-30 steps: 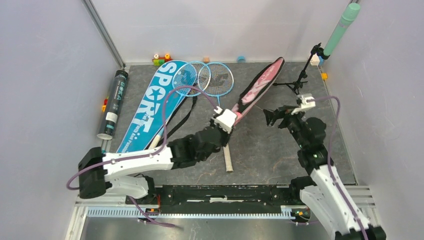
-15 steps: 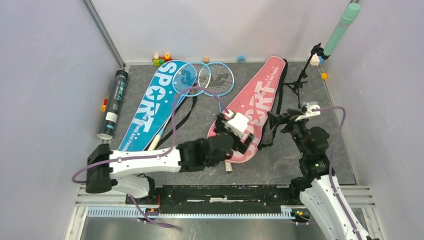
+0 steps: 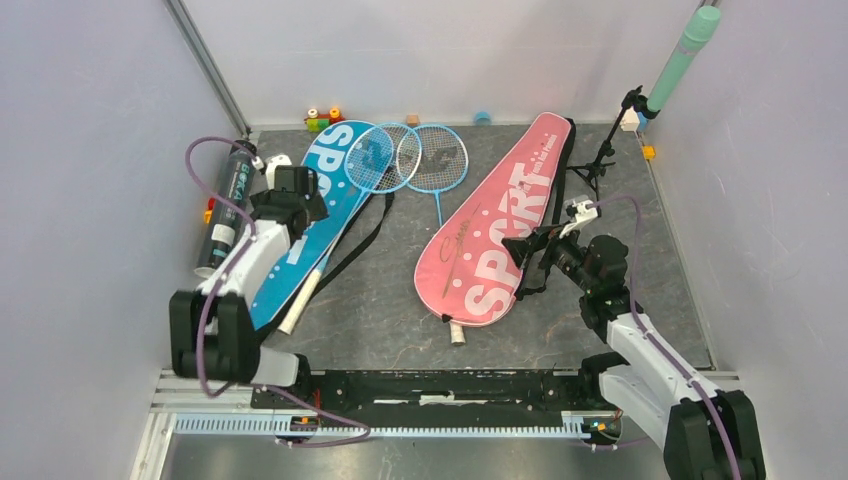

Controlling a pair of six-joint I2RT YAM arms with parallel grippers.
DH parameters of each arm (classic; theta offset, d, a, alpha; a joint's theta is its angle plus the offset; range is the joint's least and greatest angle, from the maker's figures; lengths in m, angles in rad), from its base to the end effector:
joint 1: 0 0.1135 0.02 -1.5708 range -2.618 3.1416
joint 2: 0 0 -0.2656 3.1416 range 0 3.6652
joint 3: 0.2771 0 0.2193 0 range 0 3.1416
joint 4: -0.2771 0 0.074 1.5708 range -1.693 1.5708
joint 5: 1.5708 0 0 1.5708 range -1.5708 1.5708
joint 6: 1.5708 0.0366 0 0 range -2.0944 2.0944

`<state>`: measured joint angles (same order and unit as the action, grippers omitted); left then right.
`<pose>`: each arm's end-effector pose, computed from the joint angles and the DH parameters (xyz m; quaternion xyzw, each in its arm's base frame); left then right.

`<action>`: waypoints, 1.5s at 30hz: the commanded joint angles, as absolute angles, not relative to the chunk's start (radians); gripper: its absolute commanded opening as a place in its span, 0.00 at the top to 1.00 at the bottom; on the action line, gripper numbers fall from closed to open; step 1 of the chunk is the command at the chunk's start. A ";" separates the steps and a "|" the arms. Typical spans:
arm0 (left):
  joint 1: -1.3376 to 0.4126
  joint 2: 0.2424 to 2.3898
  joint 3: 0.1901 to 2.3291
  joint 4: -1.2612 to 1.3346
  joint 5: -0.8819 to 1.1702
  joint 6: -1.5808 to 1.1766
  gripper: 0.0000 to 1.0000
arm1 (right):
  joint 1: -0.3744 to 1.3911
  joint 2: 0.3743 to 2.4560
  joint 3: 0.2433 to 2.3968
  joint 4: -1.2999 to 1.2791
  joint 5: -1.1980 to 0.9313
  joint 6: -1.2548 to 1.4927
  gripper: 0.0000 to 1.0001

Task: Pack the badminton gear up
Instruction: Place the racket bag at the center of the board, then pick up the racket bag from the center of the board.

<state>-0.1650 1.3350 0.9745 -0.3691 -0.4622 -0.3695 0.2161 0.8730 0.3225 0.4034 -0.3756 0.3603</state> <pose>0.2553 -0.0260 0.2823 -0.1837 0.8744 0.0967 0.4386 0.1606 0.0490 0.2420 -0.0680 0.7507 0.3179 0.5751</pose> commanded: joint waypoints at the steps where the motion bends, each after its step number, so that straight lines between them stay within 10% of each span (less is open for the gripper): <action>1: -0.056 1.496 0.973 -0.441 -0.296 -0.364 0.00 | 0.221 0.894 0.314 0.525 -0.402 0.358 0.02; 20: -0.230 1.712 1.006 -0.486 -0.005 -0.239 0.00 | 0.221 0.939 0.310 0.515 -0.396 0.338 0.02; 39: -0.619 1.829 1.152 -0.574 -0.260 -0.304 0.00 | 0.220 1.018 0.325 0.526 -0.396 0.331 0.02; 45: -0.578 1.870 1.141 -0.563 -0.336 -0.329 0.36 | 0.220 1.034 0.327 0.526 -0.395 0.336 0.02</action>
